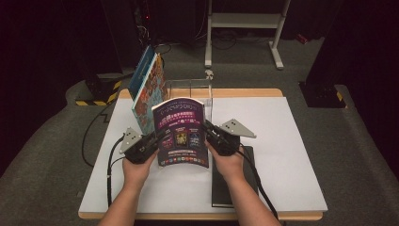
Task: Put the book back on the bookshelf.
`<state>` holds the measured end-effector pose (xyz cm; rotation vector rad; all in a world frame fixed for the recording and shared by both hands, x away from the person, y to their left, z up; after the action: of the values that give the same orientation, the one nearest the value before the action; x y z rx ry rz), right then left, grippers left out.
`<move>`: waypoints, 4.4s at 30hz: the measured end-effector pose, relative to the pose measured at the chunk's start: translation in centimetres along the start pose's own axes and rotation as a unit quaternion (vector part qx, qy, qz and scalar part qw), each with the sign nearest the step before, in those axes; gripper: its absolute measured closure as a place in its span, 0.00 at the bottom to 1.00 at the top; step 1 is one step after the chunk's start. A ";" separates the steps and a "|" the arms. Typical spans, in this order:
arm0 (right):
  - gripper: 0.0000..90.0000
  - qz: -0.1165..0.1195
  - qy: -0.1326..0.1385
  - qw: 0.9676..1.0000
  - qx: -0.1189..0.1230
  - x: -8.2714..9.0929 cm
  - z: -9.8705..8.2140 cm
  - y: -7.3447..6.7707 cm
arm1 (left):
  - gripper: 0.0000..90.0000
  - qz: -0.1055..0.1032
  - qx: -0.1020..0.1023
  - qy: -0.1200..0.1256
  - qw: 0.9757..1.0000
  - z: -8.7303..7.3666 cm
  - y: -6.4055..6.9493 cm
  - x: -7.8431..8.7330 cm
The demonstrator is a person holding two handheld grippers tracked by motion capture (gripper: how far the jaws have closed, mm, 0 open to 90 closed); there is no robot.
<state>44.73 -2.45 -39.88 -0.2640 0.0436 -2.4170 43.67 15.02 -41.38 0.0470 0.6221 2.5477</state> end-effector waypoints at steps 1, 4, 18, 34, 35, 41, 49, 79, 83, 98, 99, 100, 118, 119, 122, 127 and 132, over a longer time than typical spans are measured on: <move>0.92 0.001 0.003 1.000 0.003 0.3 -0.1 -0.2 | 0.87 -0.002 -0.001 0.001 1.000 0.0 0.1 0.2; 0.92 0.005 0.008 1.000 0.004 1.0 -0.2 -0.6 | 0.85 -0.004 -0.007 0.000 1.000 -0.2 0.3 0.7; 0.88 0.024 0.025 0.999 0.009 3.9 -1.5 -2.0 | 0.68 -0.012 -0.021 -0.003 1.000 -0.7 1.0 2.1; 0.73 0.051 -0.020 0.998 0.016 2.1 -3.1 -1.7 | 0.63 -0.011 -0.027 0.003 1.000 -1.0 1.1 2.2; 0.73 0.054 -0.022 0.998 0.018 2.1 -3.1 -1.7 | 0.63 -0.011 -0.027 0.003 1.000 -1.0 1.1 2.2; 0.73 0.072 -0.027 0.996 0.037 2.5 -3.4 -2.8 | 0.62 -0.008 -0.023 0.004 1.000 -1.0 1.1 2.1; 0.84 0.078 -0.038 0.995 0.048 1.8 -3.9 -3.1 | 0.59 -0.010 -0.028 0.001 1.000 -1.1 1.3 2.2; 0.93 0.085 -0.001 0.994 0.075 2.4 -4.2 -4.0 | 0.29 0.009 -0.032 -0.024 0.999 -1.7 -0.1 2.6; 0.93 0.083 0.001 0.994 0.066 2.4 -4.2 -3.9 | 0.28 0.017 -0.026 -0.034 0.999 -2.1 -0.6 2.8; 0.93 0.018 0.043 0.997 0.058 1.9 -2.0 -3.6 | 0.27 0.039 -0.035 -0.049 0.997 -3.8 -2.7 4.2; 0.93 0.012 0.045 0.997 0.058 1.8 -1.9 -3.5 | 0.27 0.038 -0.036 -0.049 0.997 -3.8 -2.7 4.3; 0.93 0.008 0.047 0.997 0.055 1.7 -1.8 -3.5 | 0.27 0.038 -0.034 -0.053 0.997 -3.9 -2.8 4.3; 0.93 -0.037 0.028 0.998 0.047 -0.1 -3.3 -2.3 | 0.25 0.027 -0.015 -0.063 0.998 -4.4 -3.0 4.5; 0.93 -0.037 0.028 0.998 0.047 0.0 -3.5 -2.3 | 0.25 0.024 -0.013 -0.064 0.998 -4.3 -2.8 4.6; 0.92 -0.039 0.027 0.998 0.050 0.2 -3.9 -2.5 | 0.25 0.011 -0.010 -0.062 0.998 -4.2 -1.7 4.3; 0.92 -0.036 0.031 0.998 0.045 0.3 -4.1 -3.0 | 0.24 -0.021 0.001 -0.062 0.998 -3.8 0.8 3.6; 0.90 -0.032 0.030 0.998 0.043 0.3 -4.1 -3.3 | 0.20 -0.058 0.006 -0.055 0.997 -2.7 3.9 2.7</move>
<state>41.57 -0.35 -43.54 -0.1541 -0.0428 -2.4832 39.09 12.19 -42.28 0.1506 0.5799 2.4111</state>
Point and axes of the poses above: each handheld gripper's, and its own axes: x roughly backward along the jaws, z roughly out of its top, y roughly to its right, the point moved 8 cm from there along -x, roughly forward along the jaws, and after that the axes turned 2 degrees about x, right-handed, at the moved point
